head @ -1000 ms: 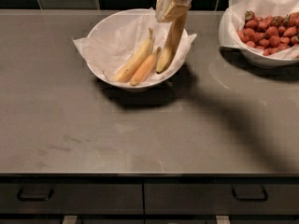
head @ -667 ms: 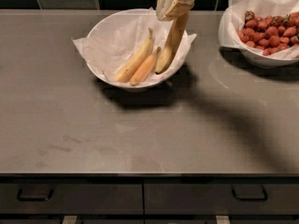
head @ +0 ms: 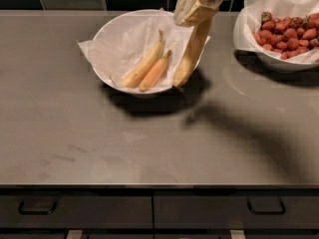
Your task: Pick banana from white bowl
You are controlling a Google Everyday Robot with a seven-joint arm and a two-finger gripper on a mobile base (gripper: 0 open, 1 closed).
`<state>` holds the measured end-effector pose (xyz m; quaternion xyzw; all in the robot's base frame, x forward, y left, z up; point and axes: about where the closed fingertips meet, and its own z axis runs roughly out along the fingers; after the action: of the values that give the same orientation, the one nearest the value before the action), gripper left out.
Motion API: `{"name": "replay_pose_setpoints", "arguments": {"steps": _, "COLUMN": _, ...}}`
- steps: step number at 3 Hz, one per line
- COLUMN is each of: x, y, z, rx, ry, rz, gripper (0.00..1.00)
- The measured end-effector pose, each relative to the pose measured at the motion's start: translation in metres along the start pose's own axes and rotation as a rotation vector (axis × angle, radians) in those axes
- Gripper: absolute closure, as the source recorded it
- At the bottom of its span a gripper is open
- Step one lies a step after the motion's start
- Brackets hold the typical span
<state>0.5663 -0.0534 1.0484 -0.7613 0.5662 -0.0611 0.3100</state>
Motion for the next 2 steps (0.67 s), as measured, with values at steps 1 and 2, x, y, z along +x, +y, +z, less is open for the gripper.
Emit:
{"name": "replay_pose_setpoints", "arguments": {"steps": 1, "x": 0.001, "y": 0.017, "z": -0.009, "rx": 0.009, "ry": -0.008, "rz": 0.065, "gripper": 1.00}}
{"name": "replay_pose_setpoints", "arguments": {"steps": 2, "x": 0.002, "y": 0.031, "z": -0.015, "rx": 0.026, "ry": -0.026, "rz": 0.116, "gripper": 1.00}}
